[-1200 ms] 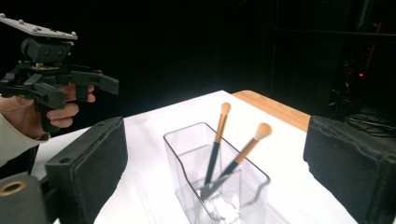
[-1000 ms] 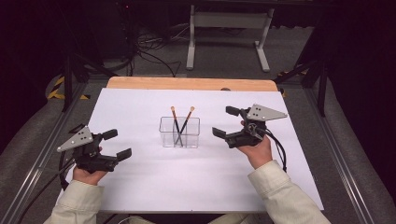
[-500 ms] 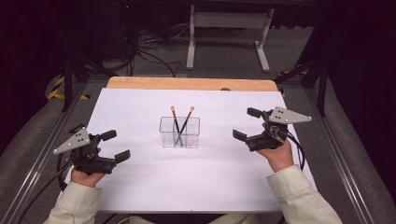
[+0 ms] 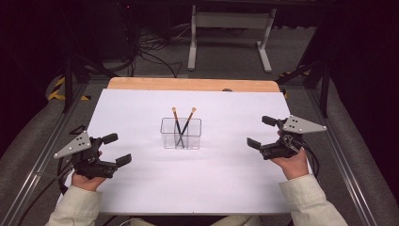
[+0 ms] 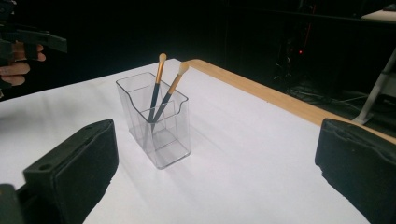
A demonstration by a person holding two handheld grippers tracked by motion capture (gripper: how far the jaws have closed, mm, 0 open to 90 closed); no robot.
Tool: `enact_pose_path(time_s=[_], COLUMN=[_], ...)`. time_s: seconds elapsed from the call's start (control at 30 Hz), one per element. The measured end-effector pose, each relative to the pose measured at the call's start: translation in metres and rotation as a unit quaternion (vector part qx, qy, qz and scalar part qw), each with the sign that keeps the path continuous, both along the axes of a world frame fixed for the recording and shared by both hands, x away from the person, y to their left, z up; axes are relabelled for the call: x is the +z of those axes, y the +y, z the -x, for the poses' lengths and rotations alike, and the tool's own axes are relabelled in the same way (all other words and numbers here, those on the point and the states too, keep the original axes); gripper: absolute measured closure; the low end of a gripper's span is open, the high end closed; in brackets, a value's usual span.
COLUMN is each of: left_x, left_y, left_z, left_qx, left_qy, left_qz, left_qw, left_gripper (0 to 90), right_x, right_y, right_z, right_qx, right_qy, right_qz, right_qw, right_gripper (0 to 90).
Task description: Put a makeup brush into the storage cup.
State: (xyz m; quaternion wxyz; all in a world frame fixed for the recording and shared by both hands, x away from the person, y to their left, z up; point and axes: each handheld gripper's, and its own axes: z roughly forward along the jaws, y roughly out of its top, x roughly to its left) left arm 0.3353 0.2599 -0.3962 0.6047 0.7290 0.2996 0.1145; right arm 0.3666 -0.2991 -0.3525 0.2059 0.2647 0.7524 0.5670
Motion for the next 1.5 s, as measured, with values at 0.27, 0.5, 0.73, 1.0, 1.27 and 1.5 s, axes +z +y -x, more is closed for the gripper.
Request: enact_pose_path(time_s=[0.27, 0.5, 0.73, 1.0, 1.27, 1.5], left_x=[-0.003, -0.008, -0.013, -0.018, -0.024, -0.027], left_y=[0.001, 0.004, 0.006, 0.008, 0.009, 0.008], left_z=[0.002, 0.003, 0.004, 0.002, 0.0, 0.0], left_qx=[0.0, 0.001, 0.002, 0.006, 0.005, 0.007], left_qy=[-0.003, -0.008, -0.012, -0.014, -0.012, -0.01], left_qz=[0.004, 0.004, 0.007, 0.008, 0.013, 0.011], left_qw=[1.0, 1.0, 0.9999, 0.9999, 0.9998, 0.9999], left_gripper=[0.5, 0.5, 0.5, 0.5, 0.5, 0.5], right_x=[-0.013, -0.028, -0.043, -0.058, -0.075, -0.077], right_y=[-0.009, -0.021, -0.032, -0.036, -0.039, -0.041], right_z=[0.008, 0.009, 0.01, 0.011, 0.009, 0.008], right_qx=[-0.023, -0.049, -0.054, -0.05, -0.059, -0.064], right_qy=[0.001, 0.011, 0.013, 0.026, 0.031, 0.035], right_qz=[0.032, 0.024, 0.021, 0.022, 0.015, 0.004], right_qw=[0.9992, 0.9984, 0.9982, 0.9982, 0.9976, 0.9973], right_gripper=[0.0, 0.0, 0.0, 0.0, 0.0, 0.0])
